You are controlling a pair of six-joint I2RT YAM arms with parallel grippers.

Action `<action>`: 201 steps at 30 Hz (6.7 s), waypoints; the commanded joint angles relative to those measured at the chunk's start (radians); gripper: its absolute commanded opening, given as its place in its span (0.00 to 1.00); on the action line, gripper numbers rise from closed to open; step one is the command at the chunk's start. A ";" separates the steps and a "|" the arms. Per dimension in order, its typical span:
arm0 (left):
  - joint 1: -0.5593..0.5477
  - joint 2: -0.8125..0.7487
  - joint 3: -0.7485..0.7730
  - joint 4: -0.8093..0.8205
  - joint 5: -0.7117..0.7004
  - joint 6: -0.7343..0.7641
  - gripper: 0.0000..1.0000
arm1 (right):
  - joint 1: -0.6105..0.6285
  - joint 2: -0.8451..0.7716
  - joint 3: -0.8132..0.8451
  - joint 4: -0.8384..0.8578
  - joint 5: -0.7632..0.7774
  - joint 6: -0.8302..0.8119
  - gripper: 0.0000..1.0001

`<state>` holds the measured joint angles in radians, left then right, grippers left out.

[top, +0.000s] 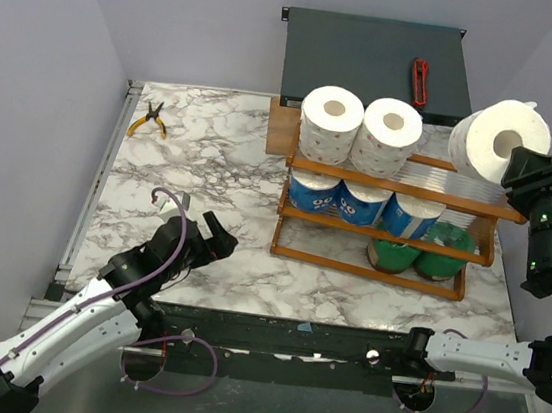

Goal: Place and organize the paper towels onto the shelf
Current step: Place the paper towel on the shelf.

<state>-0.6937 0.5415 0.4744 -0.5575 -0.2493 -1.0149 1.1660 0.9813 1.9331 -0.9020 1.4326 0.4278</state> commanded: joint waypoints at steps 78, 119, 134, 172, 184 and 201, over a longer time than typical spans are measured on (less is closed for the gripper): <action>-0.277 0.322 0.415 0.989 0.411 0.717 0.99 | 0.139 -0.176 -0.695 1.462 0.338 -0.986 0.20; -0.434 0.989 0.884 1.222 0.551 1.323 0.99 | 0.149 -0.122 -0.697 1.485 0.331 -0.988 0.26; -0.439 1.029 0.906 1.257 0.401 1.357 0.99 | 0.150 -0.170 -0.718 1.485 0.330 -0.983 0.26; -0.263 1.092 1.666 0.034 0.438 0.494 0.99 | 0.187 -0.222 -0.744 1.485 0.328 -0.982 0.26; -0.264 1.070 1.677 0.035 0.470 0.459 0.99 | 0.195 -0.226 -0.746 1.483 0.327 -0.980 0.26; -0.339 1.229 1.861 -0.074 0.504 0.461 0.98 | 0.198 -0.194 -0.732 1.485 0.316 -0.974 0.26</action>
<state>-1.0233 1.7515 2.3112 -0.6052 0.2310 -0.5491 1.3560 0.7807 1.1881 0.5529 1.5604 -0.5716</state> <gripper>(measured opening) 0.986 0.332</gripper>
